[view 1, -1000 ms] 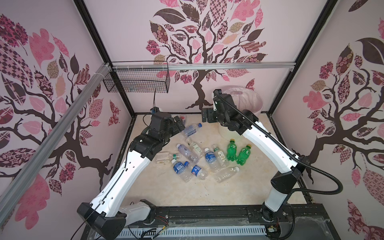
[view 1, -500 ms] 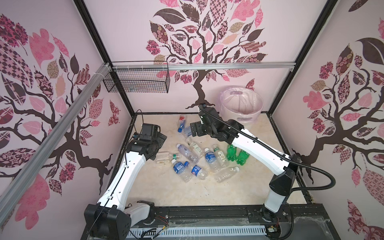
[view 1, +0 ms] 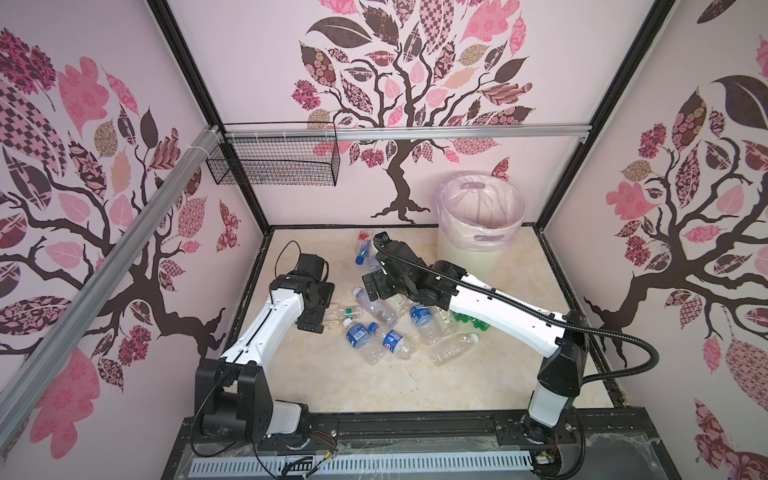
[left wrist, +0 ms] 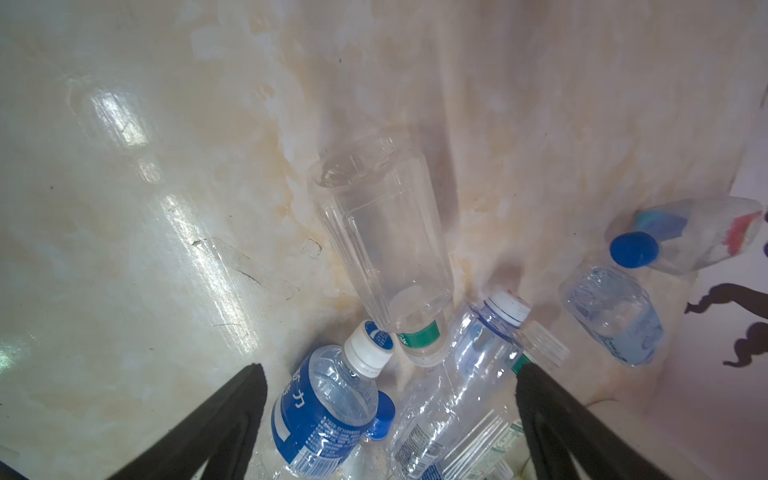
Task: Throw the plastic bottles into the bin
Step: 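Withdraw the right gripper from the bin while the left gripper moves to a green-capped bottle, then lower the left gripper onto the clear green-labelled bottle and close on it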
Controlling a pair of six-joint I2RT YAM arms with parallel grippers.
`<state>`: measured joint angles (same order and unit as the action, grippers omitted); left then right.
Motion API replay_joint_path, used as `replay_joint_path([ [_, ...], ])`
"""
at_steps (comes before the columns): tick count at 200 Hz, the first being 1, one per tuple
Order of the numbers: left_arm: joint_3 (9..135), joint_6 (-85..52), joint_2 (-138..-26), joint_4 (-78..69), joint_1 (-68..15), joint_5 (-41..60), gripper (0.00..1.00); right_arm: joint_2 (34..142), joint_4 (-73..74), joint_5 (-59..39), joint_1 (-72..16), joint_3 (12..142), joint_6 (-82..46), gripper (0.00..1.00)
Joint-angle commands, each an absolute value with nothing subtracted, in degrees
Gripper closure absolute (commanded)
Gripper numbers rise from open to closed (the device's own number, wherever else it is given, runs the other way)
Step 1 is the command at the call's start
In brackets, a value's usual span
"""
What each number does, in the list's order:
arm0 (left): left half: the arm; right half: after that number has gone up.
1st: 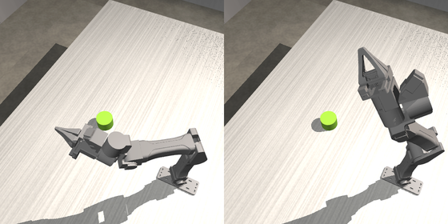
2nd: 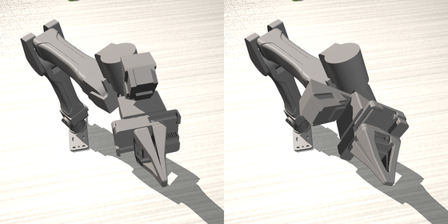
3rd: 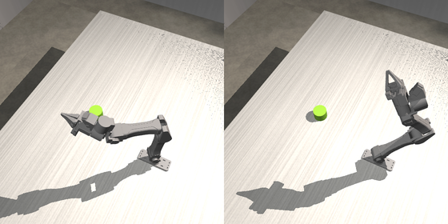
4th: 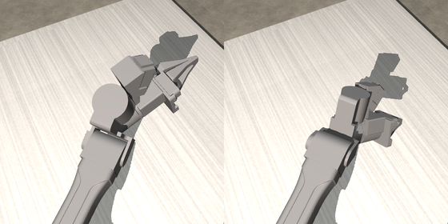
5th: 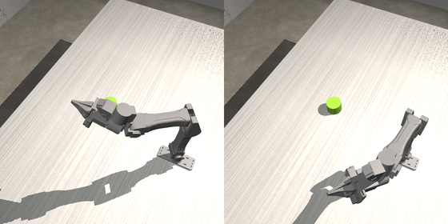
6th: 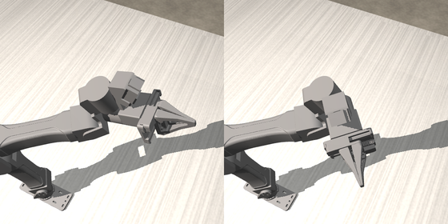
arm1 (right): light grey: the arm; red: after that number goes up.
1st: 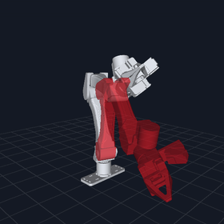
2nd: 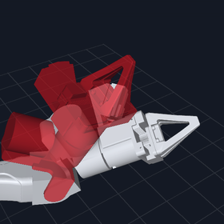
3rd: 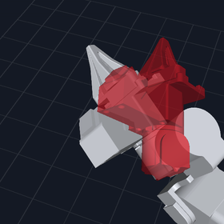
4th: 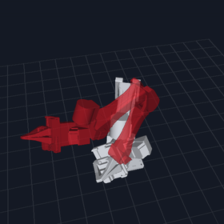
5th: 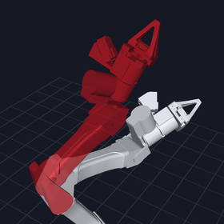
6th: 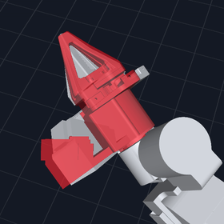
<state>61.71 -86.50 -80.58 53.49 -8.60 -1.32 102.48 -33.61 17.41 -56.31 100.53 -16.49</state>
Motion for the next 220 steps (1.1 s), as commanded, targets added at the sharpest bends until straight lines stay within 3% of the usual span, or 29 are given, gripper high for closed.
replay_joint_path([
  [1, 63.1, -89.0, -82.7, 56.3, -8.4, -1.6, 0.04, 102.1, -30.4, 15.6, -57.3, 97.9, -15.4, 0.01],
  [34, 63.1, -89.3, -84.8, 56.5, -8.3, -2.9, 0.04, 99.7, -24.7, 12.1, -58.0, 91.9, -15.6, 0.0],
  [170, 69.0, -90.8, -98.3, 53.6, -5.4, -0.6, 0.08, 99.9, -24.7, 13.8, -58.1, 91.2, -11.0, 0.0],
  [220, 68.7, -90.9, -101.4, 50.8, -3.1, 1.3, 0.18, 100.8, -24.6, 14.1, -58.0, 91.8, -10.5, 0.0],
])
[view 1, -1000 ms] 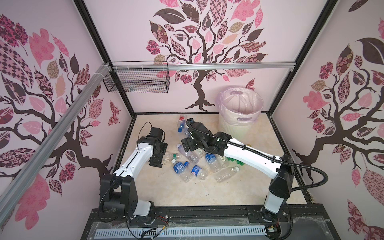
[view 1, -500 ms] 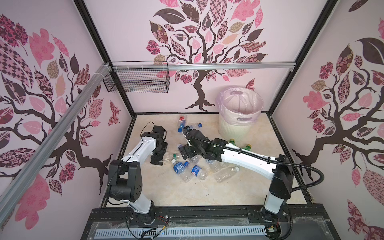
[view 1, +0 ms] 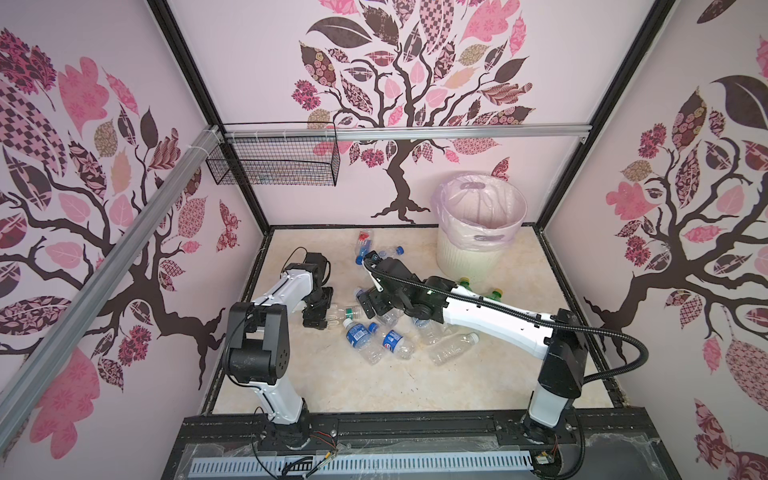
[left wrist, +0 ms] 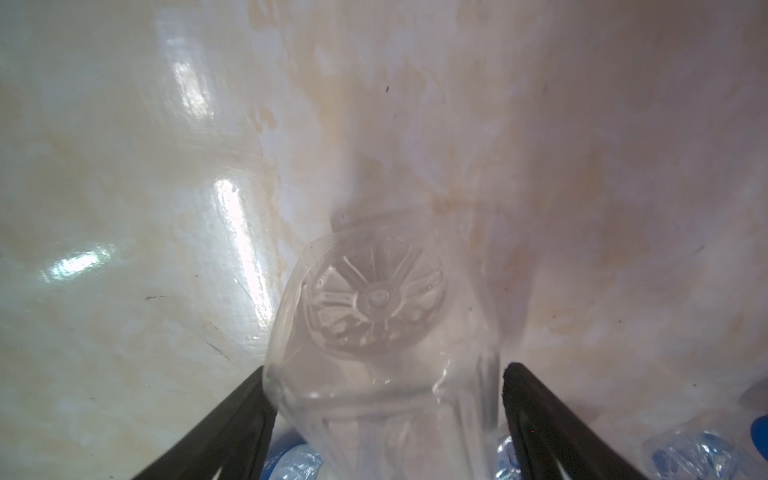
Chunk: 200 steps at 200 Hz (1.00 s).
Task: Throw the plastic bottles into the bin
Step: 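Lower the left gripper onto the clear green-labelled bottle and close on it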
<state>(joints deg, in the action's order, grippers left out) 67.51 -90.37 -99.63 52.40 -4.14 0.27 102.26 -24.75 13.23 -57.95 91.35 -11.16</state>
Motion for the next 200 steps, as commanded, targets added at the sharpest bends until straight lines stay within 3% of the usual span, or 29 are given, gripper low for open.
replay_joint_path([
  [1, 68.8, -90.9, -101.4, 50.7, -3.0, 1.3, 0.19, 100.8, -24.6, 14.1, -58.0, 91.8, -10.4, 0.01],
  [134, 71.8, -87.6, -105.0, 48.8, 0.2, 1.3, 0.57, 99.5, -25.1, 17.7, -57.2, 88.8, -12.5, 0.0],
  [200, 69.6, -84.7, -103.0, 46.9, 1.4, 2.0, 0.61, 97.2, -25.6, 16.9, -55.0, 87.2, -15.4, 0.01],
])
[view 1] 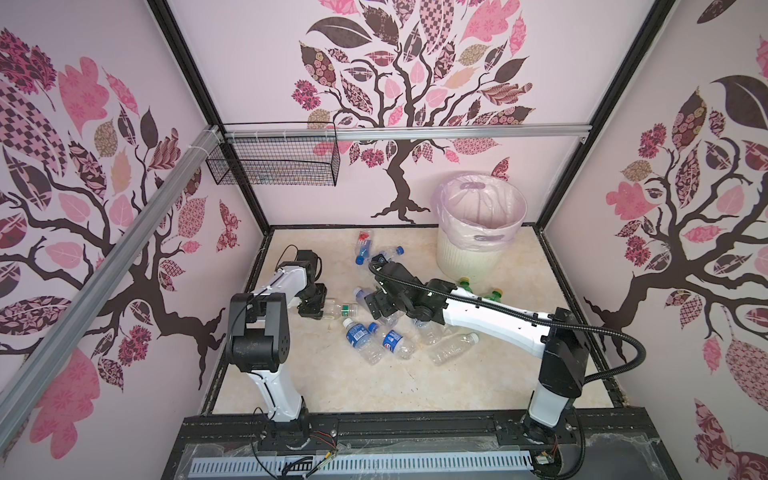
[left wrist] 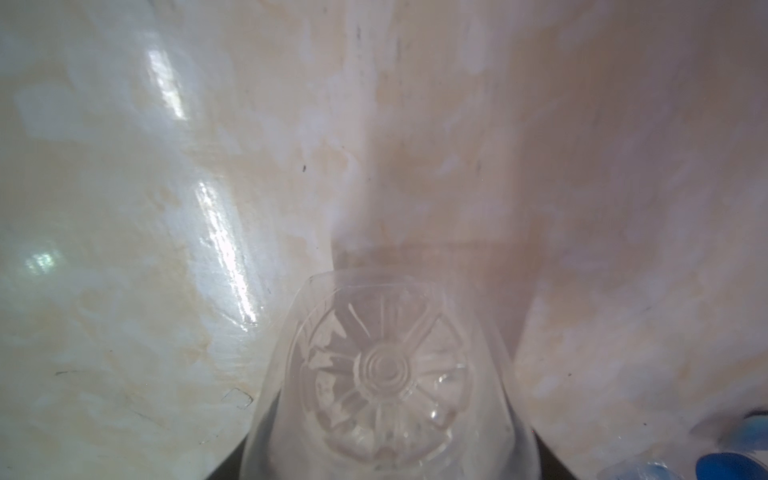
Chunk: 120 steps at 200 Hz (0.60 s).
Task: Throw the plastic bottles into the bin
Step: 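Lower the left gripper onto the clear green-labelled bottle and close on it, then lift the bottle with the left gripper toward the right gripper while the right gripper rises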
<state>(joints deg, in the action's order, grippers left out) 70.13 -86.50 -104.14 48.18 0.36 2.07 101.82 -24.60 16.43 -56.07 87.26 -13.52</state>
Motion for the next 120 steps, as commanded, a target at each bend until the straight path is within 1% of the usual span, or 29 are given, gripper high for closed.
replay_joint_path([
  [1, 69.6, -84.7, -103.0, 46.9, 1.4, 2.0, 0.61, 97.1, -25.6, 16.9, -55.0, 87.1, -15.5, 0.01],
  [73, 72.5, -81.6, -98.8, 47.1, 1.8, 2.6, 0.62, 94.0, -29.3, 14.1, -50.6, 88.7, -19.0, 0.01],
  [120, 72.8, -81.8, -95.9, 45.3, 1.3, 5.1, 0.64, 92.0, -31.5, 13.8, -50.0, 90.1, -20.1, 0.01],
])
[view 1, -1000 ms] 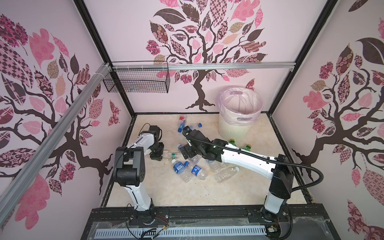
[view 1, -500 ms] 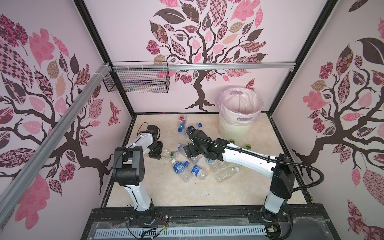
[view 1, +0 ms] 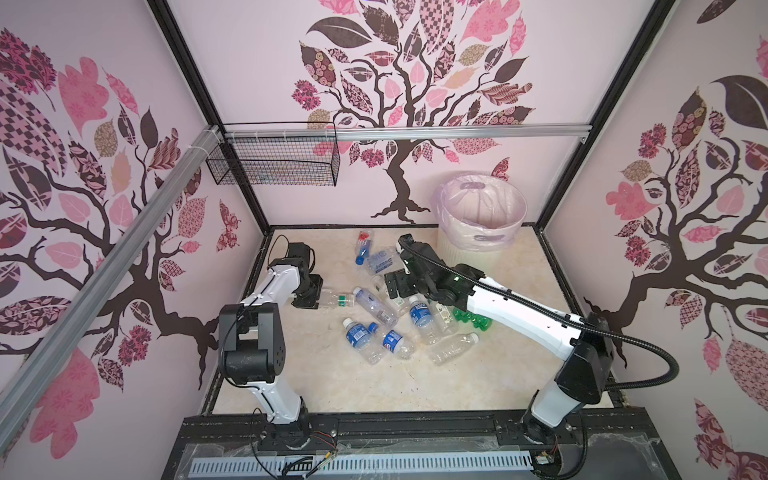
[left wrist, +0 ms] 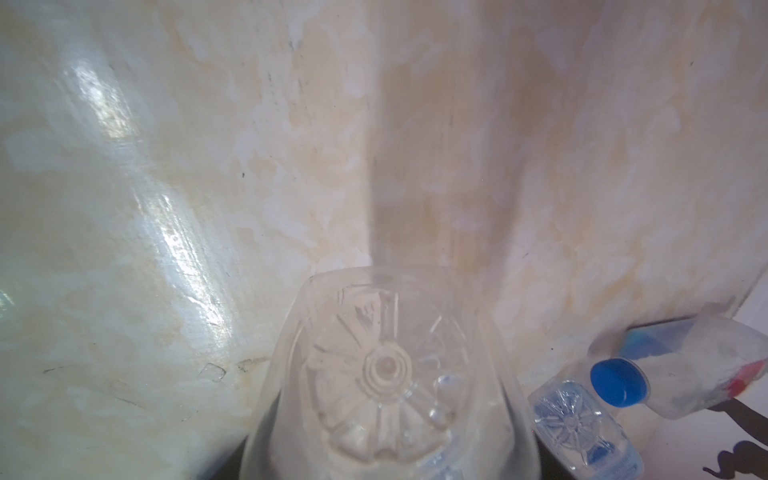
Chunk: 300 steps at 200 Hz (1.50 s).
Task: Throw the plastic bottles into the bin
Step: 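Lift the bottle with the left gripper toward the right gripper while the right gripper rises, then close the right gripper on the held bottle's body beside the left gripper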
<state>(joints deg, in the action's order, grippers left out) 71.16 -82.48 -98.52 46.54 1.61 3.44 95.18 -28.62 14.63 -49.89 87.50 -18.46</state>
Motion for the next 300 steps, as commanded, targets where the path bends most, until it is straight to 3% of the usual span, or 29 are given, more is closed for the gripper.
replay_joint_path([
  [1, 72.8, -81.8, -95.8, 45.2, 1.2, 5.2, 0.64, 92.0, -31.6, 13.7, -50.0, 90.1, -20.1, 0.0],
  [154, 79.1, -77.3, -90.0, 22.2, -9.9, 21.0, 0.62, 90.0, -33.8, 0.0, -40.3, 95.4, -22.2, 0.0],
  [249, 98.2, -65.3, -96.6, 28.7, -15.8, 26.9, 0.62, 92.5, -33.0, -7.9, -36.7, 98.5, -18.8, 0.01],
  [300, 101.9, -62.4, -97.5, 30.1, -16.7, 27.8, 0.62, 93.4, -32.1, -9.1, -36.7, 99.8, -17.4, 0.12],
])
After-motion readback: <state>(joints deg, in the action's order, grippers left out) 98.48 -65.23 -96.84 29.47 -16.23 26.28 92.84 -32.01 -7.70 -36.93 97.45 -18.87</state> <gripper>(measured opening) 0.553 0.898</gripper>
